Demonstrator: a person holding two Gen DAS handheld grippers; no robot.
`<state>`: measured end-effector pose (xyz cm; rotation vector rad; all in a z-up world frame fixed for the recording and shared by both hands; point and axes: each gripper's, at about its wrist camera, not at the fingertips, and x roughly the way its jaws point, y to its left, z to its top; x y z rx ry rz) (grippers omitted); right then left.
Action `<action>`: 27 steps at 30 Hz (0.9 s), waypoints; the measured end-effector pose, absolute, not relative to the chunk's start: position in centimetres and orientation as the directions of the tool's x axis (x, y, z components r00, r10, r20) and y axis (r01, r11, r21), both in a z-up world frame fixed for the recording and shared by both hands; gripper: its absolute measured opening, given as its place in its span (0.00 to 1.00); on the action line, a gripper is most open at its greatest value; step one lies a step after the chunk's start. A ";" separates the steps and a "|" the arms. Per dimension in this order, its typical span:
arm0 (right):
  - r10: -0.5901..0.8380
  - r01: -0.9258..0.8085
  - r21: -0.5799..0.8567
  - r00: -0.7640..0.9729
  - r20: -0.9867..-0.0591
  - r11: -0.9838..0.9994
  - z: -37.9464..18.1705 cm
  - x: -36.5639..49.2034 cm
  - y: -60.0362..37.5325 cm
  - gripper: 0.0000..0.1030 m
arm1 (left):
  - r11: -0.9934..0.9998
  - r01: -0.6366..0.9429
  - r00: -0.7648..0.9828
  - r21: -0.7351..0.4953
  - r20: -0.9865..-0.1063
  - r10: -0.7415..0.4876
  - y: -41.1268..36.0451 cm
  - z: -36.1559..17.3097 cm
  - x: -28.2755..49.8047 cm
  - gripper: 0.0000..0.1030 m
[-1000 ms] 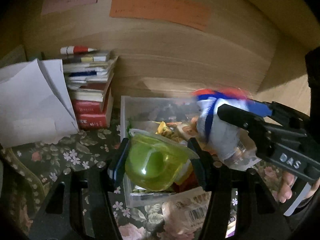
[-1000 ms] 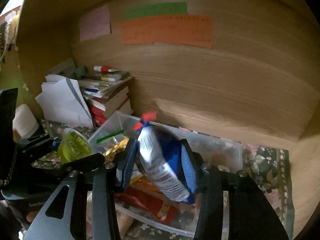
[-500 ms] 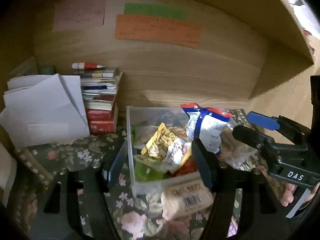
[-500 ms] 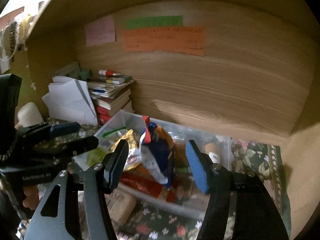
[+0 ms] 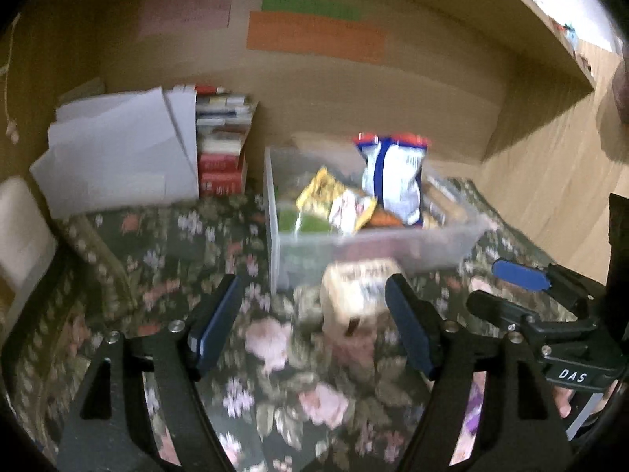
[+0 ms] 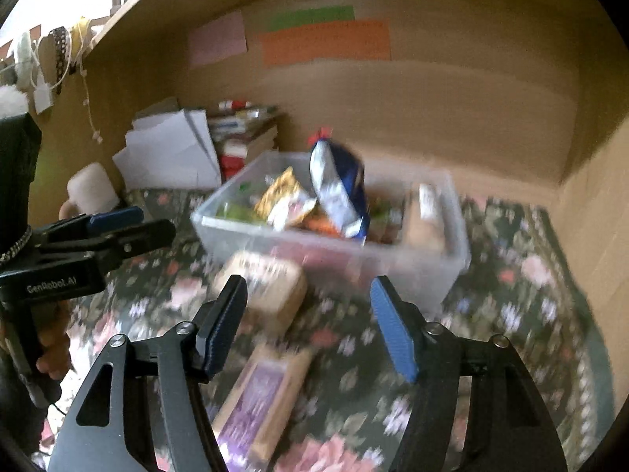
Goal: Organize snacks
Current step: 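Grasp the beige biscuit pack with the left tool while the right tool grasps the purple-label bar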
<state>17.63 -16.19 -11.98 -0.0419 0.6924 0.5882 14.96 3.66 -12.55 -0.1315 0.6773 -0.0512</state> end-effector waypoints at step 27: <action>0.385 -0.424 0.120 0.624 -0.679 0.898 -16.0 15.8 -21.1 0.41 | 0.994 0.028 0.667 -0.110 -0.738 -0.101 -2.0 -17.1 20.4 0.87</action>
